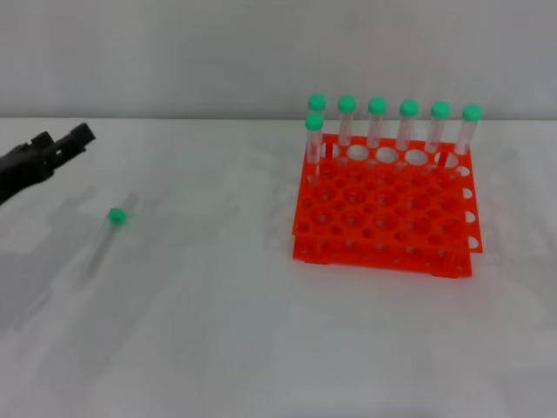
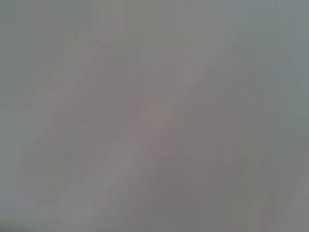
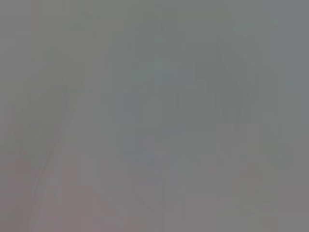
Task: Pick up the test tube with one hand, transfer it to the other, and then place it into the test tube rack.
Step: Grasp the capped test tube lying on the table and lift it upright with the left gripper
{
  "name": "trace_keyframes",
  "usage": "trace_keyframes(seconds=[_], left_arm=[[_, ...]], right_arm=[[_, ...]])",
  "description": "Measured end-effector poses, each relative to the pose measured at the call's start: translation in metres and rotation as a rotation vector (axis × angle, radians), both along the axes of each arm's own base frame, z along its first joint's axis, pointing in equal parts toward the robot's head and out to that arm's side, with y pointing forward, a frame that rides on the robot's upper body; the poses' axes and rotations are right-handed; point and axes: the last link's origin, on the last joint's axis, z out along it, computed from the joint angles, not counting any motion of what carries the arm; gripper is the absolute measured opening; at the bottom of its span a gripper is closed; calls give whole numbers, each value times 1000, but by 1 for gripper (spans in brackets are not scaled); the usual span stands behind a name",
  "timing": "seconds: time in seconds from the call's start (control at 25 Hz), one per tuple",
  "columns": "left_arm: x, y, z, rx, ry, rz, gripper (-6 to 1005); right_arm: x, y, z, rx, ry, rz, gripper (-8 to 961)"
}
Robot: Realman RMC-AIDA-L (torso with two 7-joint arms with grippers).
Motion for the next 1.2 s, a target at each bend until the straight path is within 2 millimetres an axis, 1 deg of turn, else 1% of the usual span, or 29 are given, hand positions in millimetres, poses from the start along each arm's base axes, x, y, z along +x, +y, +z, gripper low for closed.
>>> trace_keyframes(seconds=[0.16,0.32,0.48,0.72,0.84,0.96,1.0,1.04,1.2], left_arm=[[12,12,16,-115,42,51,890],[20,25,31,-226,65,150,889],[26,33,43,-354,121,255,888],[38,39,52,-509,213,367,880],[44,40,50,-604,303,427,876],[44,40,45,-655,386,489,871],[44,40,45,-655,386,489,870],[44,40,33,-693,465,537,868],[47,39,19,-718,491,538,862]], right_arm=[[-2,2,1,2,-4,8,873],[-2,2,1,5,-3,6,873],[-1,1,1,8,0,3,873],[0,0,0,8,6,-6,872],[0,0,-1,3,6,-6,872],[1,-1,-3,-2,11,-10,872],[1,0,-3,-5,12,-10,872],[0,0,-4,-5,12,-10,872],[1,0,-5,-12,12,-12,872]])
